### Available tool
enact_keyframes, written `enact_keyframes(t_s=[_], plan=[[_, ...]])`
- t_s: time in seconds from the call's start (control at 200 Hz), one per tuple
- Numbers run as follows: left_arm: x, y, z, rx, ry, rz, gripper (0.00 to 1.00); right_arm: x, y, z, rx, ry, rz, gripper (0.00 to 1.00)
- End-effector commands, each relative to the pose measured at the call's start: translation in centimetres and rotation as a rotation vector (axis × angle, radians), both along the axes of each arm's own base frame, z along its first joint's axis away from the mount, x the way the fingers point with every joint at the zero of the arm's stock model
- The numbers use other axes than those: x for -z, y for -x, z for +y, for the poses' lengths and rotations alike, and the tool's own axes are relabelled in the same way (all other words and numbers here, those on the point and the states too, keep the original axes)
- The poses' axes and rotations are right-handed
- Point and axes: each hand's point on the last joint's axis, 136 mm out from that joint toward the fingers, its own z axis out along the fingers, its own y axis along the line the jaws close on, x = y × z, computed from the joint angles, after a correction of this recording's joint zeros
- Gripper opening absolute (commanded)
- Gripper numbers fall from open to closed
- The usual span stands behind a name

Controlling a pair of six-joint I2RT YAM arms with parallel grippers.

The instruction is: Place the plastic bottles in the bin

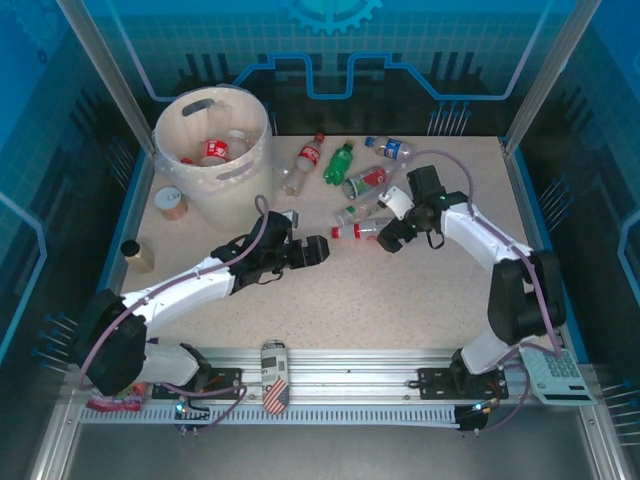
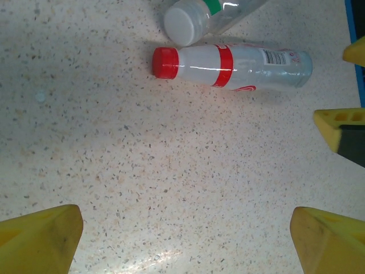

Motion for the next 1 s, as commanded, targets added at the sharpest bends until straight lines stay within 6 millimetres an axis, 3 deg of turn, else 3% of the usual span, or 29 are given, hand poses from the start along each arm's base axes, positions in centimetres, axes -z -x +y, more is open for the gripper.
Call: enact_keyframes(t_s=[0.0, 0.085, 0.275, 0.37, 0.53, 0.83, 0.991], plan=[[-2.1, -0.5, 0.0, -0.068, 0.098, -0.049, 0.95, -0.2, -2.5, -0.2, -0.204, 0.082, -0.083, 0.99], [-2.2, -0.3, 0.2, -0.074, 0.099, -0.052, 0.94, 0.6, -4.1, 0.2, -0.234, 0.066, -0.08, 0.98], [-3.1, -0.2, 0.6, -0.074, 0.091, -0.076, 0.94, 3.8, -5.2, 2.0, -0.347, 0.089, -0.024, 0.97], [-3.3, -0.2, 0.8, -0.073, 0.082, -0.081, 0.94, 5.0, -3.7, 2.8, -0.388, 0.078, 0.056, 0.97], [-3.5, -0.2, 0.9, -0.077, 0.078, -0.087, 0.94, 5.1, -0.7, 3.5, -0.402, 0.027, 0.123, 0.94], [-3.7, -0.8, 0.3, -0.072, 0.093, -0.089, 0.94, 6.4, 2.5, 4.4, -0.404, 0.026, 0.193, 0.73], [-3.7, -0.9, 0.3, -0.08, 0.102, -0.088, 0.94, 7.0, 2.9, 4.7, -0.381, 0.048, 0.171, 0.59]])
